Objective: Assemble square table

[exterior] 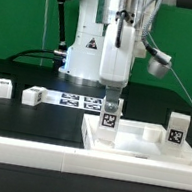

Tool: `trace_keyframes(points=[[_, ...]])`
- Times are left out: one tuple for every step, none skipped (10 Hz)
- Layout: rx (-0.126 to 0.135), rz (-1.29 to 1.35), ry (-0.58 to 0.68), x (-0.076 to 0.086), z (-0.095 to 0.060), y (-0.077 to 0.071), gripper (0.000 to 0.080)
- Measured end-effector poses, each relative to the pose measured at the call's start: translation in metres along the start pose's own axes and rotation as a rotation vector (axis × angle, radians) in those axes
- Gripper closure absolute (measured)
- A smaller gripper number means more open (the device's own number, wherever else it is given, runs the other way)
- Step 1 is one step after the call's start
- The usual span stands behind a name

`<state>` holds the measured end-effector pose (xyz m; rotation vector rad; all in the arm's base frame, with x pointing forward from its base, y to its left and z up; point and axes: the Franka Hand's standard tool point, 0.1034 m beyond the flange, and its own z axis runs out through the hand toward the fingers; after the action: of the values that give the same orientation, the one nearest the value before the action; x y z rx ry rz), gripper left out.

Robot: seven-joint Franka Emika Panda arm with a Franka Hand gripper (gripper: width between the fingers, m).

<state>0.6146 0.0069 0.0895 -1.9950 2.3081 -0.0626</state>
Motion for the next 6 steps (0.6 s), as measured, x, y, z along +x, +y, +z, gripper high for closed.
trace_keyframes(points=[[0.002, -0.044, -0.002, -0.0003, -0.0008, -0.0005, 0.0254], [0.002, -0.131, -0.003, -0.0006, -0.0010, -0.0007, 0.0182], [0.002, -0.247, -0.003, -0.0013, -0.0010, -0.0006, 0.0160], [0.000, -0.354, -0.003, -0.0030, 0.0000, 0.0002, 0.0160], [-0.001, -0.458, -0.004, -0.0037, 0.0008, 0.0010, 0.0151], [-0.001, -0.534, -0.004, -0.0037, 0.0009, 0.0011, 0.0151]])
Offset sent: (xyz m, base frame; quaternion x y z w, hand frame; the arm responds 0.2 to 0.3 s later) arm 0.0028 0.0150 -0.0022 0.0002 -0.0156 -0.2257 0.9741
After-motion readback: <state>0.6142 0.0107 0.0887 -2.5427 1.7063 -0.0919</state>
